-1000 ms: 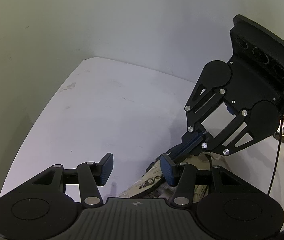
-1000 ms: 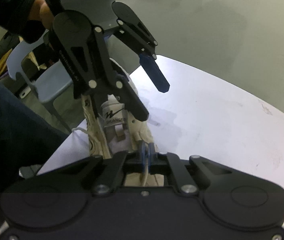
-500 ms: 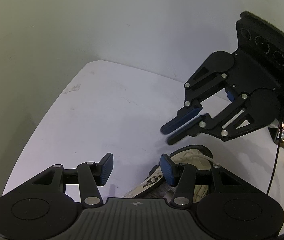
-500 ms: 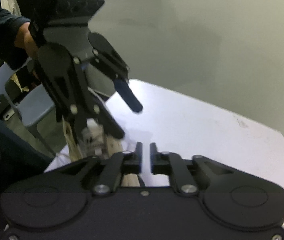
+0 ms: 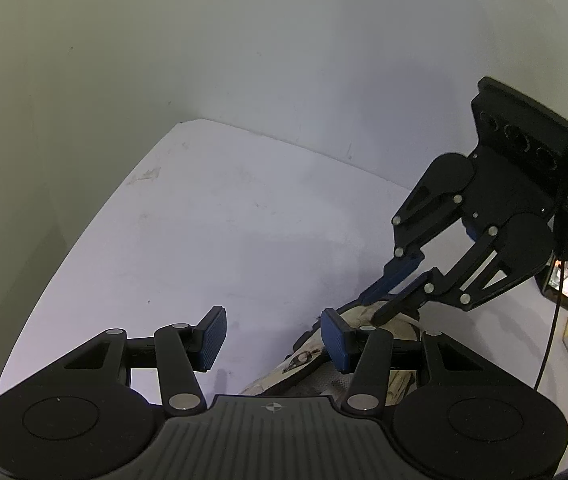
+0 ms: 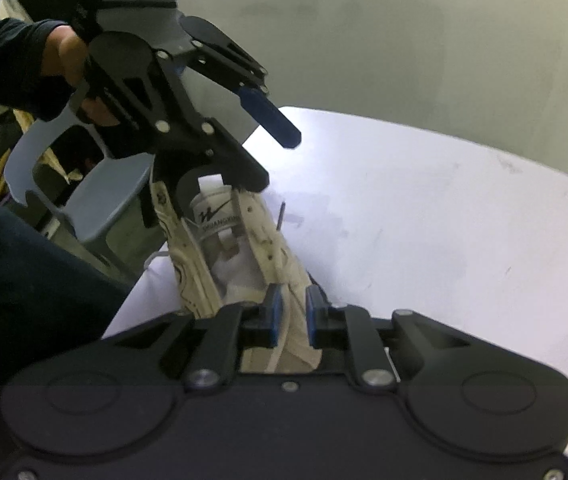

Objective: Lace up shoes with both hands

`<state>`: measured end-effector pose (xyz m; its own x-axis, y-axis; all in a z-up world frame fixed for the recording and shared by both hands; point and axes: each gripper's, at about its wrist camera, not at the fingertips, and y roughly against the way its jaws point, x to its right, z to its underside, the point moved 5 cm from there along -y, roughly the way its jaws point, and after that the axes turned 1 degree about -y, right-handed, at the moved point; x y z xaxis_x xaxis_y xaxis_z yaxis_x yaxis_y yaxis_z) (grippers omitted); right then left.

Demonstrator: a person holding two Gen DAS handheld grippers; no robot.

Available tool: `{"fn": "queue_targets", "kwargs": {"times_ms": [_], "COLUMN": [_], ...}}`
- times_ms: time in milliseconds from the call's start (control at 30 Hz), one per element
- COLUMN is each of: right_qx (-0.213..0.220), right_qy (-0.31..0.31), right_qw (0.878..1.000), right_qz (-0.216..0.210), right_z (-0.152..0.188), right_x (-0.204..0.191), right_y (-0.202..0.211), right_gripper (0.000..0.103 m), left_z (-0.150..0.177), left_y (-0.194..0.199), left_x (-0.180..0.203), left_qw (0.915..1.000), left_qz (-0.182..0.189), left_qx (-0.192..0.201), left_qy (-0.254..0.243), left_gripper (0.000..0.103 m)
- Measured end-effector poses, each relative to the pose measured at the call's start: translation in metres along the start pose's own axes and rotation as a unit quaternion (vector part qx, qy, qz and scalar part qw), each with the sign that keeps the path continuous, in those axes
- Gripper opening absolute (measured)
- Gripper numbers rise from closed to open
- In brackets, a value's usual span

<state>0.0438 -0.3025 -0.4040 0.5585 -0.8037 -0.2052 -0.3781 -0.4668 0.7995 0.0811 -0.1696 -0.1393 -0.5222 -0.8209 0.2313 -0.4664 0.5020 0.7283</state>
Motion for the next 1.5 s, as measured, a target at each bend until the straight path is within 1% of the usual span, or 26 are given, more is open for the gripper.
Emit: {"fn": "queue_targets", "kwargs": {"times_ms": [33, 100, 233, 400, 433, 467, 533, 567, 600, 667, 767, 800, 867, 933, 1033, 1067, 1167, 1200, 1267, 1333, 1500], "right_qx": [0.003, 0.003, -0.001, -0.019, -0.020, -0.018, 0.002, 0.013, 0.022, 0.036, 0.035, 0.033, 0.029, 0.028, 0.033, 0.034, 0.040, 0.043, 0.045, 0.044, 0.036], "right_qy": [-0.006, -0.011, -0.010, -0.011, -0.011, -0.012, -0.005, -0.003, -0.004, -0.002, 0.009, 0.009, 0.004, -0.001, -0.035, -0.043, -0.054, -0.054, -0.053, -0.050, -0.004], "right_qw": [1.000, 1.000, 1.000, 1.000, 1.000, 1.000, 1.000, 1.000, 1.000, 0.999, 0.999, 0.999, 0.998, 0.997, 0.993, 0.992, 0.990, 0.990, 0.989, 0.989, 0.990], "right_qz": [-0.003, -0.011, -0.005, 0.007, 0.007, 0.008, 0.010, 0.007, 0.002, -0.012, -0.025, -0.035, -0.056, -0.070, -0.105, -0.110, -0.123, -0.126, -0.130, -0.136, -0.139], "right_z": [0.001, 0.002, 0.006, 0.009, 0.010, 0.009, 0.001, -0.003, -0.007, -0.017, -0.024, -0.025, -0.026, -0.027, -0.027, -0.027, -0.027, -0.029, -0.031, -0.030, -0.030], "right_x": [0.002, 0.004, 0.005, 0.008, 0.008, 0.008, 0.004, 0.003, 0.003, 0.003, 0.002, 0.004, 0.008, 0.011, 0.022, 0.023, 0.026, 0.027, 0.028, 0.030, 0.025], "right_y": [0.001, 0.004, 0.007, 0.010, 0.012, 0.013, 0.017, 0.018, 0.020, 0.017, 0.007, 0.004, -0.001, -0.004, -0.005, -0.005, -0.006, -0.007, -0.008, -0.010, -0.008], "right_gripper": [0.001, 0.000, 0.000, 0.000, 0.002, 0.007, 0.016, 0.025, 0.028, 0.028, 0.025, 0.021, 0.016, 0.016, 0.015, 0.015, 0.011, 0.007, 0.006, 0.002, 0.000], "left_z": [0.000, 0.001, 0.001, 0.002, 0.002, 0.002, 0.003, 0.003, 0.003, 0.003, 0.003, 0.003, 0.003, 0.004, 0.006, 0.006, 0.006, 0.006, 0.007, 0.007, 0.008], "left_y": [0.000, 0.001, 0.002, 0.002, 0.001, 0.001, 0.000, 0.001, 0.000, 0.000, -0.001, -0.001, 0.000, 0.000, 0.001, 0.002, 0.003, 0.004, 0.005, 0.006, 0.009], "left_x": [0.000, -0.001, 0.001, 0.003, 0.003, 0.003, 0.003, 0.003, 0.003, 0.004, 0.004, 0.003, 0.003, 0.003, 0.003, 0.003, 0.002, 0.002, 0.002, 0.003, 0.002], "left_qw": [1.0000, 1.0000, 1.0000, 1.0000, 0.9999, 0.9999, 0.9999, 0.9999, 0.9999, 0.9999, 0.9999, 0.9999, 0.9999, 0.9998, 0.9996, 0.9996, 0.9995, 0.9995, 0.9995, 0.9995, 0.9994], "left_qz": [0.000, -0.001, 0.001, 0.002, 0.003, 0.003, 0.002, 0.002, 0.003, 0.004, 0.004, 0.003, 0.003, 0.004, 0.007, 0.007, 0.008, 0.008, 0.010, 0.012, 0.011], "left_qx": [0.000, 0.000, 0.000, 0.000, 0.000, 0.000, 0.000, -0.001, -0.002, -0.003, -0.005, -0.005, -0.004, -0.003, -0.002, -0.001, 0.000, 0.001, 0.000, 0.000, 0.001], "left_qy": [0.001, 0.004, 0.009, 0.009, 0.010, 0.012, 0.014, 0.015, 0.015, 0.015, 0.015, 0.015, 0.017, 0.019, 0.026, 0.028, 0.030, 0.031, 0.031, 0.031, 0.032], "left_gripper": [0.047, 0.047, 0.047, 0.047, 0.047, 0.047, 0.048, 0.048, 0.048, 0.048, 0.049, 0.049, 0.050, 0.050, 0.051, 0.051, 0.051, 0.051, 0.051, 0.051, 0.051]}}
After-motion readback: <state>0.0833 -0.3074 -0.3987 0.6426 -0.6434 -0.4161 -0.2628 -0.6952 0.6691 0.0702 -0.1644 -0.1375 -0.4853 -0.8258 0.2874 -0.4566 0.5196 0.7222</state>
